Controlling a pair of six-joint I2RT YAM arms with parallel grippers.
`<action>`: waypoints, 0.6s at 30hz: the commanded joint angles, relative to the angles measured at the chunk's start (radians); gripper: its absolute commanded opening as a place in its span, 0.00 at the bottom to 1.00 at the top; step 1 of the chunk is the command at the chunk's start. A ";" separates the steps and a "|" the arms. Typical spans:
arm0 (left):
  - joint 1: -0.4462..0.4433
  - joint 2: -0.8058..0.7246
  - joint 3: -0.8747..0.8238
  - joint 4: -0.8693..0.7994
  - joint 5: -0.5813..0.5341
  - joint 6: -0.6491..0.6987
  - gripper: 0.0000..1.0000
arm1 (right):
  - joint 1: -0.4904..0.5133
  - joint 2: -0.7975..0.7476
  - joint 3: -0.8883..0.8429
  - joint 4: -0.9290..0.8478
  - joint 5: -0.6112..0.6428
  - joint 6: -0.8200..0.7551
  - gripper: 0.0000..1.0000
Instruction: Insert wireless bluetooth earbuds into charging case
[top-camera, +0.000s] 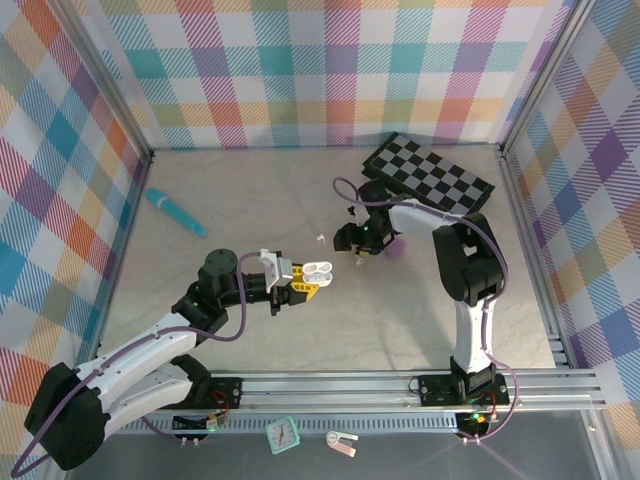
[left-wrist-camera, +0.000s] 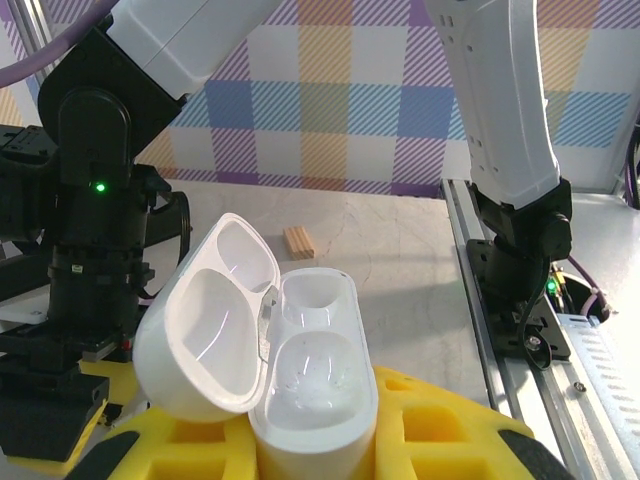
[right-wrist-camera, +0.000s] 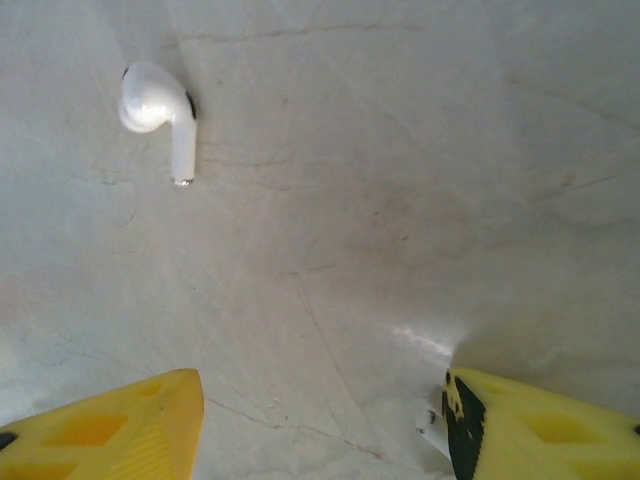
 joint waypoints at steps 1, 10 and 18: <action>-0.002 -0.009 0.031 -0.008 0.026 0.021 0.16 | 0.025 0.002 0.014 -0.047 -0.024 -0.037 0.63; -0.002 -0.002 0.039 -0.015 0.029 0.029 0.16 | 0.049 -0.082 -0.026 -0.034 -0.083 -0.092 0.64; -0.002 -0.012 0.040 -0.024 0.024 0.033 0.16 | 0.028 -0.289 -0.210 0.175 0.042 0.037 0.68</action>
